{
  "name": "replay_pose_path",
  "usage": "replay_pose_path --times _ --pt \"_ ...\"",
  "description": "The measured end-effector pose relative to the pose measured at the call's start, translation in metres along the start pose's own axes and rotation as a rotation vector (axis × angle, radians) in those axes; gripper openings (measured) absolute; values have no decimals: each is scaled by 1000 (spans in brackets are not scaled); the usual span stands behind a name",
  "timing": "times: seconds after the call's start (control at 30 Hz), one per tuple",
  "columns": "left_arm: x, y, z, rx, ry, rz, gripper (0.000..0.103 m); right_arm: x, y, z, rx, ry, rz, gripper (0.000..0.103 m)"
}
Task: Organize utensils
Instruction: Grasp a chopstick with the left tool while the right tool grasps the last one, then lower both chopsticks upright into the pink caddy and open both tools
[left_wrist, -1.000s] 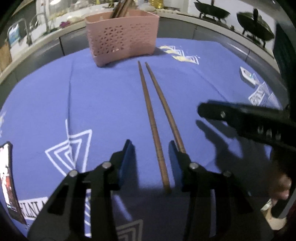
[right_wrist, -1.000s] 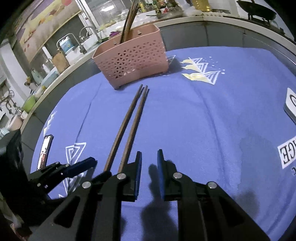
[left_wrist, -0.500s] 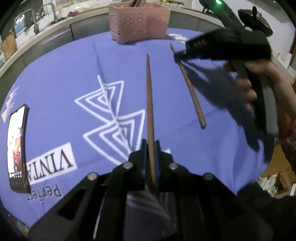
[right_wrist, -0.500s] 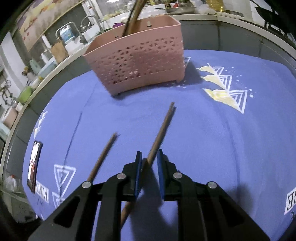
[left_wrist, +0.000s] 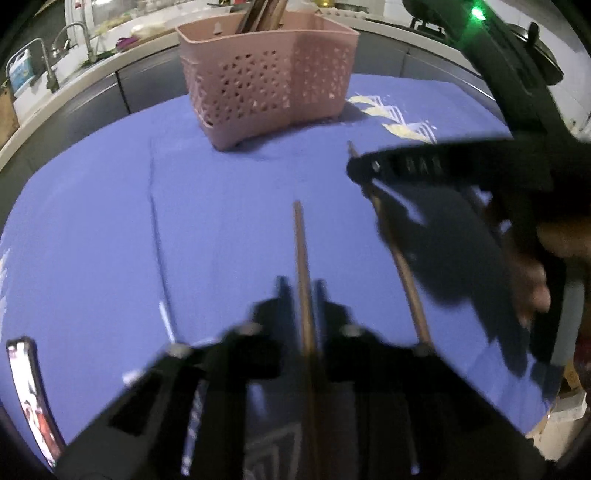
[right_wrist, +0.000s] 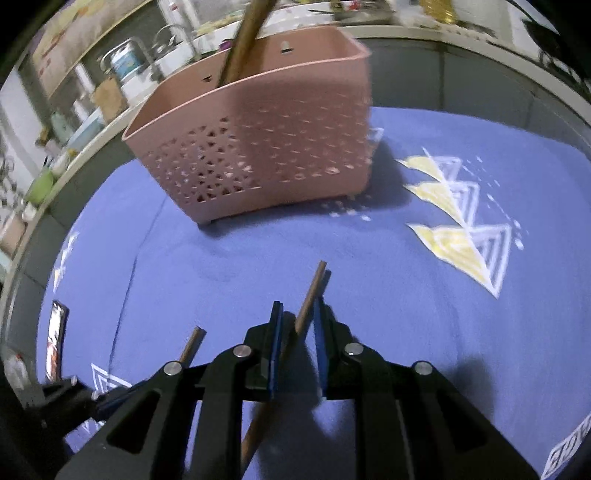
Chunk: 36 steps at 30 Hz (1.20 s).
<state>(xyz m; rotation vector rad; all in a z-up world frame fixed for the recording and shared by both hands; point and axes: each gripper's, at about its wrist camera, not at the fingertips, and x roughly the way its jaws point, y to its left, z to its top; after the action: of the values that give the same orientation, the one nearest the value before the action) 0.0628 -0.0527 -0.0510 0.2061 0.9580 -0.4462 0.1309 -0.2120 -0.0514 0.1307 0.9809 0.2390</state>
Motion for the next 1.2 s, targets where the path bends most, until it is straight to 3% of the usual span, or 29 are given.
replay_pose_path --times 0.1,0.27,0.53,0.7,0.97,1.2 --pt "-7 9 5 -34 3 -31 6 -12 7 -2 -17 -15 58 5" --pt "-71 33 11 -96 -157 -78 5 -80 22 -9 -85 -186 151 5" --pt "-158 30 4 -65 -369 -73 5 -158 41 -21 -138 -389 192 5" --pt "-171 20 2 -33 -403 -65 5 -173 54 -22 -161 -427 180 5" --pt "-158 12 12 4 -386 -57 5 -177 56 -24 -150 -415 173 5" --pt "-192 22 57 15 -475 -53 5 -206 56 20 -145 -496 177 5"
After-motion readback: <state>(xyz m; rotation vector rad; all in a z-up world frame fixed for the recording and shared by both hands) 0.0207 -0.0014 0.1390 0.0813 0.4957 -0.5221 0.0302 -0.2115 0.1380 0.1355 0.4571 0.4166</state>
